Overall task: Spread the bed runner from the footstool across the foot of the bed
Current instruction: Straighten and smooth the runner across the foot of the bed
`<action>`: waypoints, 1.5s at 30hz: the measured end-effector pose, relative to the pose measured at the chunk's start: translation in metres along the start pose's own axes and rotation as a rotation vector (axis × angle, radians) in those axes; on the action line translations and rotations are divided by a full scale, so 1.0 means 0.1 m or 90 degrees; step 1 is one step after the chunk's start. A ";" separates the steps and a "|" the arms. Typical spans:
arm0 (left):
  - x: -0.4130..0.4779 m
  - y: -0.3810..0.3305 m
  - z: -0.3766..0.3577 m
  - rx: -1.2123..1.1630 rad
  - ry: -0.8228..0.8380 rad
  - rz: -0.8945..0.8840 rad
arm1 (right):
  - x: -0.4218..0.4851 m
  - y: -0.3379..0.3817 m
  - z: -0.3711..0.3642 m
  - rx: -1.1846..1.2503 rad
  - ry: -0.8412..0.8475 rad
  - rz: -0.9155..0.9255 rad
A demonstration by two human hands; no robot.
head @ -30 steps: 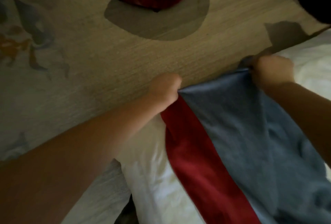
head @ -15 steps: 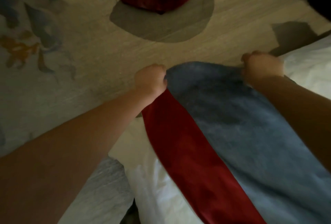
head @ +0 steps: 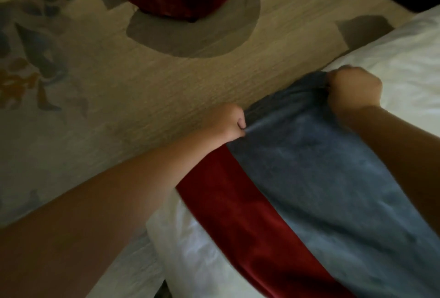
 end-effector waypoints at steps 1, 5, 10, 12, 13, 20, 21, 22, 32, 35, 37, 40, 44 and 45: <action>0.02 -0.04 0.03 0.024 0.008 0.000 | 0.02 -0.07 0.02 0.036 -0.024 -0.038; 0.05 -0.23 0.04 0.124 -0.016 0.004 | -0.12 -0.15 -0.07 0.156 -0.028 -0.053; 0.11 -0.79 -0.02 0.049 -0.140 -0.113 | -0.74 -0.51 -0.19 0.235 -0.104 -0.107; 0.16 -1.15 -0.07 0.053 -0.157 -0.186 | -1.06 -0.75 -0.31 0.250 -0.091 -0.157; 0.19 -1.35 -0.11 0.068 -0.153 -0.220 | -1.22 -0.88 -0.37 0.248 -0.075 -0.184; 0.34 -2.58 -0.58 0.253 -0.026 -0.386 | -2.09 -1.56 -0.74 0.385 0.116 -0.351; 0.37 -2.67 -0.64 0.290 -0.004 -0.396 | -2.15 -1.60 -0.75 0.404 0.145 -0.347; 0.39 -2.75 -0.69 0.327 0.012 -0.406 | -2.19 -1.63 -0.76 0.417 0.178 -0.333; 0.47 -3.01 -0.85 0.462 0.007 -0.427 | -2.30 -1.67 -0.81 0.417 0.217 -0.268; 0.56 -3.12 -0.84 0.459 -0.055 -0.383 | -2.23 -1.90 -0.71 0.337 0.106 -0.321; 0.64 -3.22 -0.82 0.445 -0.091 -0.371 | -2.16 -2.16 -0.65 0.292 0.032 -0.363; 0.76 -3.35 -0.83 0.433 -0.121 -0.349 | -2.08 -2.46 -0.66 0.294 0.031 -0.403; 0.89 -3.50 -0.91 0.378 -0.148 -0.298 | -2.07 -2.61 -0.71 0.321 0.002 -0.441; 0.92 -3.53 -0.92 0.363 -0.154 -0.290 | -2.09 -2.65 -0.73 0.346 -0.017 -0.449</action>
Point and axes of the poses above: each hand's wrist, its own x-axis towards the middle knuckle, its own z-axis out of the back of the hand, y = z × x, the point moved 4 cm from there along x, towards the middle knuckle, and after that the axes turned 3 degrees about z, right-handed, at the moved point
